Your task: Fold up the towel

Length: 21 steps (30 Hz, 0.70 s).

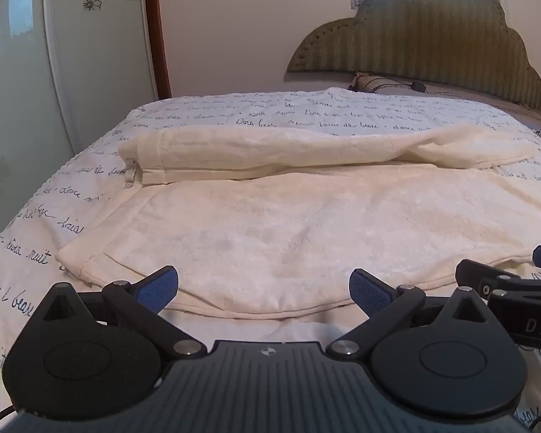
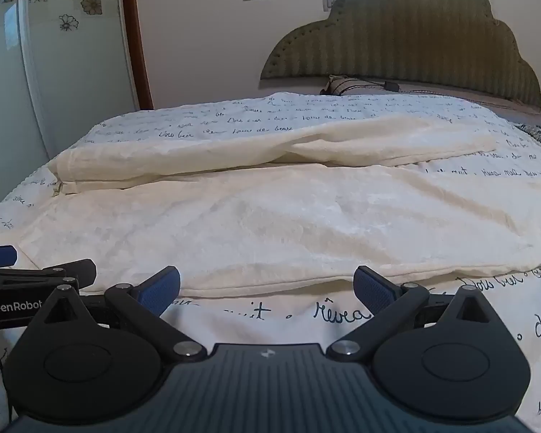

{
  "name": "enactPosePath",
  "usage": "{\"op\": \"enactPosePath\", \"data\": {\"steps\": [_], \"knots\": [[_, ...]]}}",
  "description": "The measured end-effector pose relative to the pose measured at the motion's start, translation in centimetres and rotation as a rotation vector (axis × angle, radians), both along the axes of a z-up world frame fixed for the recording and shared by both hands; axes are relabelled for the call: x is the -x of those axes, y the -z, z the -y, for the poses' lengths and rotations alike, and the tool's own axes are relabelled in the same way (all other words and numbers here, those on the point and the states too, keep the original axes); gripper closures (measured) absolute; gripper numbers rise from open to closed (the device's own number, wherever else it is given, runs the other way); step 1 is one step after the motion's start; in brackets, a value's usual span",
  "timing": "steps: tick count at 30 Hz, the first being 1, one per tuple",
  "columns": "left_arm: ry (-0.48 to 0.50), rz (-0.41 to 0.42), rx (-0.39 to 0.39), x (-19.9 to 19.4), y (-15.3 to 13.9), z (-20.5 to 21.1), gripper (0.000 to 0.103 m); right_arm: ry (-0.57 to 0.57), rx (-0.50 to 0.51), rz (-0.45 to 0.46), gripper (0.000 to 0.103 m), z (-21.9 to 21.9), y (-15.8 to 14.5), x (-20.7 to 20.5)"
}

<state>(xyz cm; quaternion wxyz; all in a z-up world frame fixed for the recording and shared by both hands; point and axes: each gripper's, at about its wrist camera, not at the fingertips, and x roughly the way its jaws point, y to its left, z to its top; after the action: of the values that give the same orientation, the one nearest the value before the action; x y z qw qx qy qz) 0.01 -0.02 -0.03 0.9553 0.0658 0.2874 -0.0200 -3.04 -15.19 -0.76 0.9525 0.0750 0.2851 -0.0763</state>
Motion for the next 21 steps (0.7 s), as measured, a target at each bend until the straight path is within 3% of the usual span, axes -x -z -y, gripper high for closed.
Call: {"op": "enactPosePath", "data": {"steps": [5, 7, 10, 21], "knots": [[-0.008, -0.004, 0.048, 0.0, 0.7, 0.5, 0.001, 0.020, 0.068, -0.052, 0.000, 0.2, 0.6, -0.9], [-0.014, -0.017, 0.059, -0.9, 1.1, 0.6, 0.001, 0.004, 0.052, -0.033, 0.000, 0.6, 0.9, -0.8], [-0.008, -0.012, 0.032, -1.1, 2.0, 0.9, 0.001, 0.014, 0.079, -0.040, 0.000, 0.4, 1.7, -1.0], [-0.004, -0.028, 0.047, -0.9, 3.5, 0.5, 0.000, -0.009, 0.041, -0.065, 0.000, 0.8, 3.3, -1.2]]}}
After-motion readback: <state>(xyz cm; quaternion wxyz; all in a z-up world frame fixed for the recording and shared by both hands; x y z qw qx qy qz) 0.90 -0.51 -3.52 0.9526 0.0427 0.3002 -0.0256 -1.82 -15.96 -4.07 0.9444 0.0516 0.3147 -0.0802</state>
